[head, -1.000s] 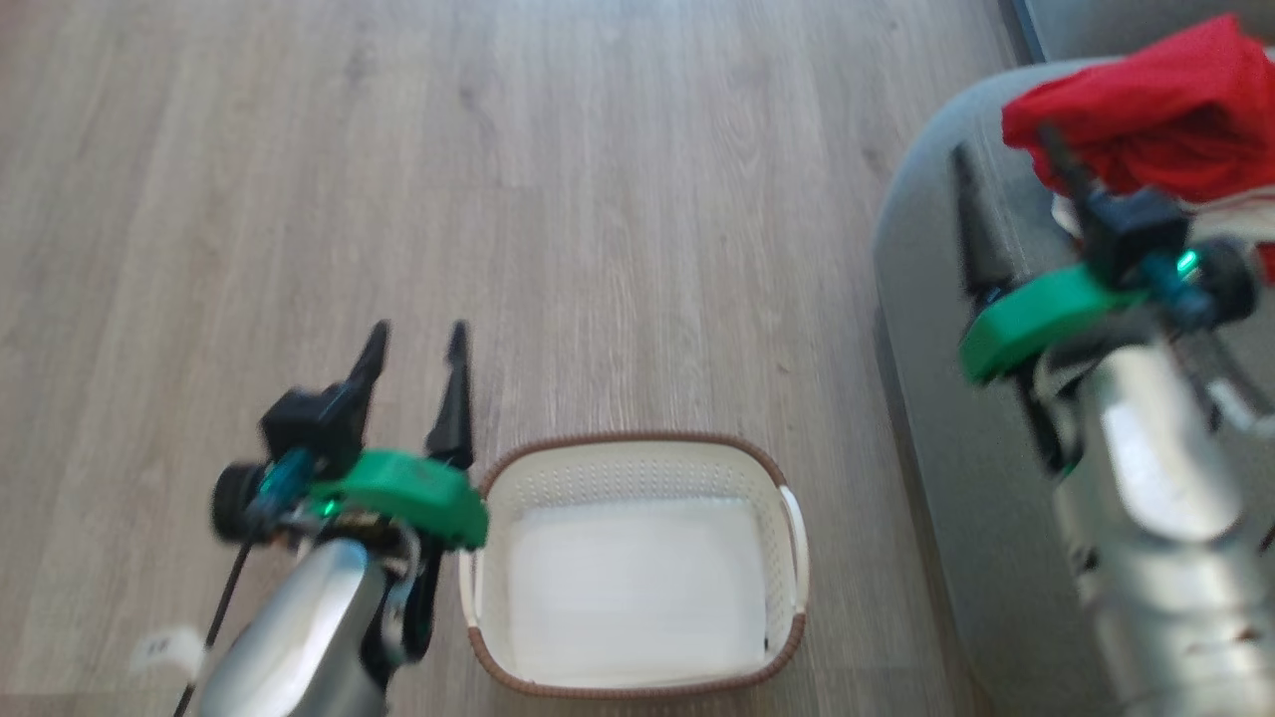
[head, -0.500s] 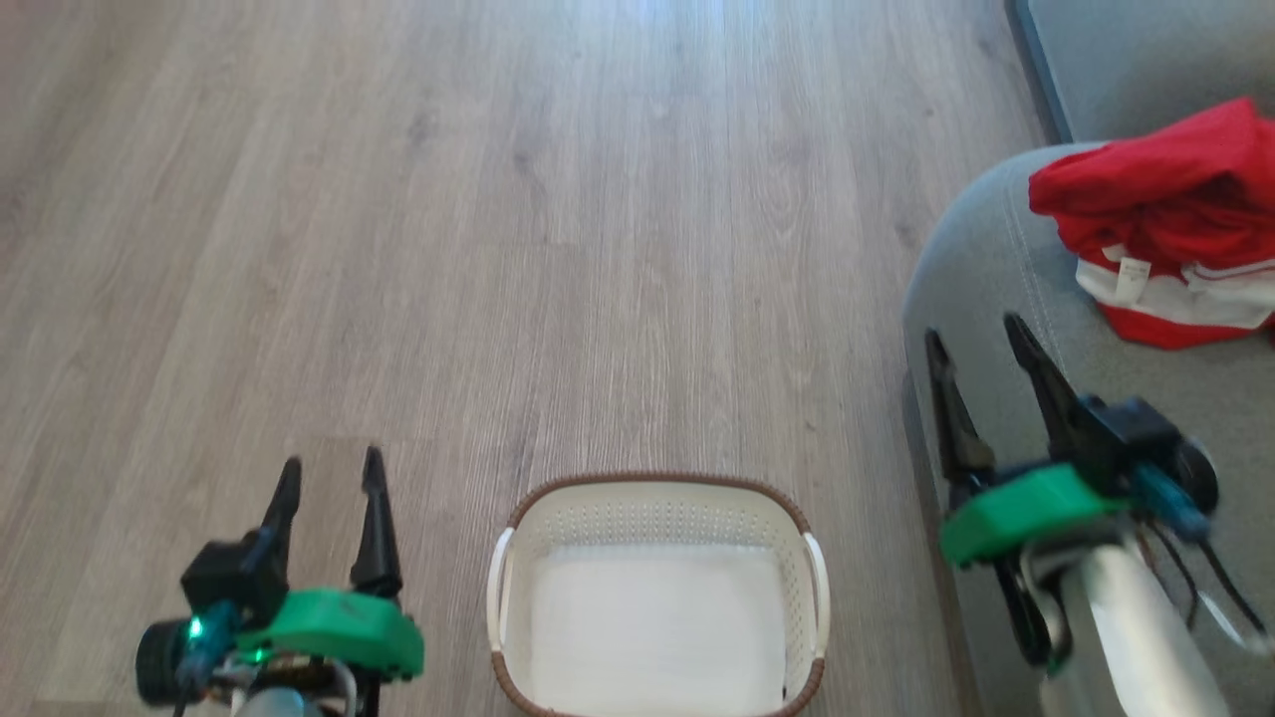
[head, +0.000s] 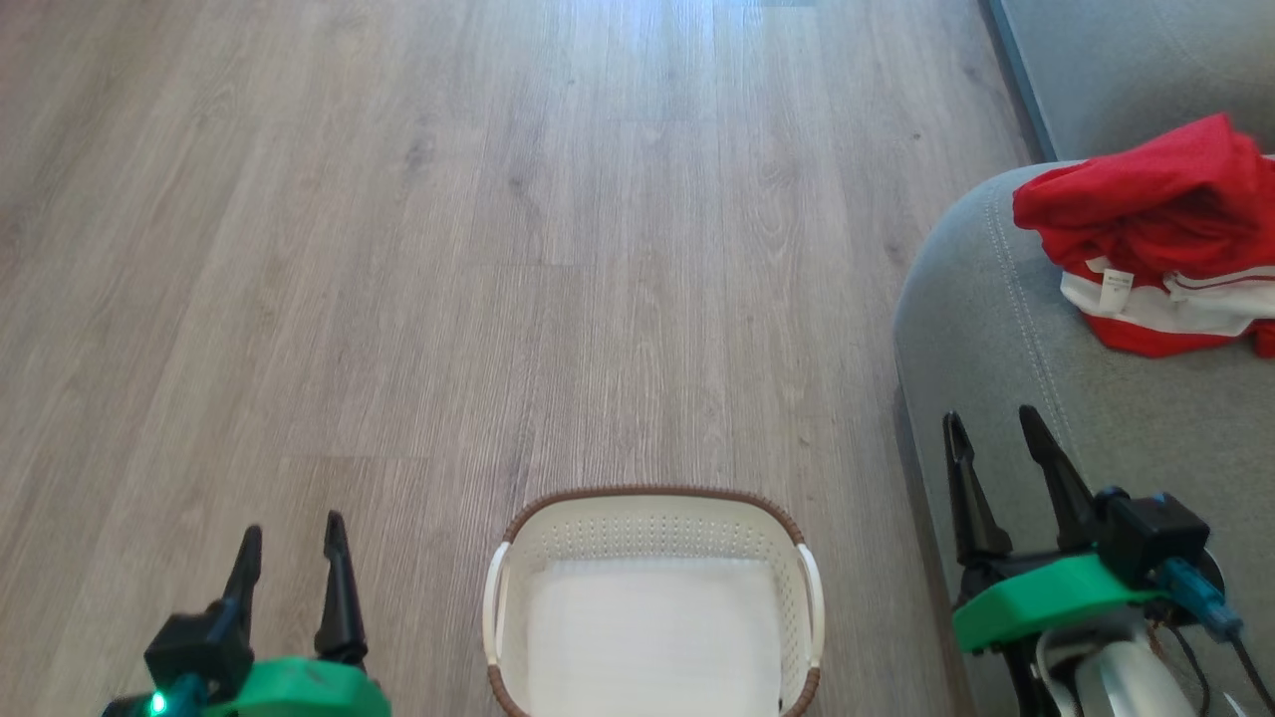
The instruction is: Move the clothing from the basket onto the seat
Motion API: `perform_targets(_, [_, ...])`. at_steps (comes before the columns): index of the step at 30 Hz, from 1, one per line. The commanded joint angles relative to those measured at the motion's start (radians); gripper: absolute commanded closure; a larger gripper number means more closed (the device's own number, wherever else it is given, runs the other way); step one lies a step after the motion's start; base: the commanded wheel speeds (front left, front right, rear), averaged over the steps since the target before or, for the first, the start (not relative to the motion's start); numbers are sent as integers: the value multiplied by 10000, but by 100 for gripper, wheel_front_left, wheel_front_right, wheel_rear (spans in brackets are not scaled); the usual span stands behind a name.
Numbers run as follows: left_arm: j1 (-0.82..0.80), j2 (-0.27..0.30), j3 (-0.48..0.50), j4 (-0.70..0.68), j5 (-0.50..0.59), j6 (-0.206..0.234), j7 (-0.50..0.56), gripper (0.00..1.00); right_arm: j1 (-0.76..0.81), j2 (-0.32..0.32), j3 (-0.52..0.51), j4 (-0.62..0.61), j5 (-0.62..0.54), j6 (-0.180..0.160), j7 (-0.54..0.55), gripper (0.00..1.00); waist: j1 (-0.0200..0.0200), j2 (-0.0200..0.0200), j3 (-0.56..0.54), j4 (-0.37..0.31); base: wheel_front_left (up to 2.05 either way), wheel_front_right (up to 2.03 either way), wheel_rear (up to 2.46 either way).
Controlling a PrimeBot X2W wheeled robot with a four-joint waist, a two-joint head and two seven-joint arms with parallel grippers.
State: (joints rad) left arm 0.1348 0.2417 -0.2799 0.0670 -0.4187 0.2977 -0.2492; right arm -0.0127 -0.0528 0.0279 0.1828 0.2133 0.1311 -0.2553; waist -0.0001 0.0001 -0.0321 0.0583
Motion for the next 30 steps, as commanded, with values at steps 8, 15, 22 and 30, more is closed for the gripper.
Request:
perform_targets(8, [-105, -114, 629, -230, 281, -204, -126, 0, -80, 25, 137, -303, 133, -4, -65, 0, 1, -1, -60, -29, 0, 0, 0])
perform_targets(15, [-130, -195, 698, -69, 446, -379, -126, 0, -112, 25, 157, -105, 155, -4, -65, 0, 1, -1, -62, -21, 0, 0, 0])
perform_targets(22, [-162, -283, 818, 53, 516, -466, -126, 0, -174, 26, 82, -48, 136, -4, -65, 0, 1, -1, -53, -26, 0, 0, 0])
perform_targets(30, [294, -469, 324, 852, 303, -551, 58, 100, 350, 12, -139, 852, 236, 0, 43, 100, 1, -1, -44, -39, 0, 0, 0])
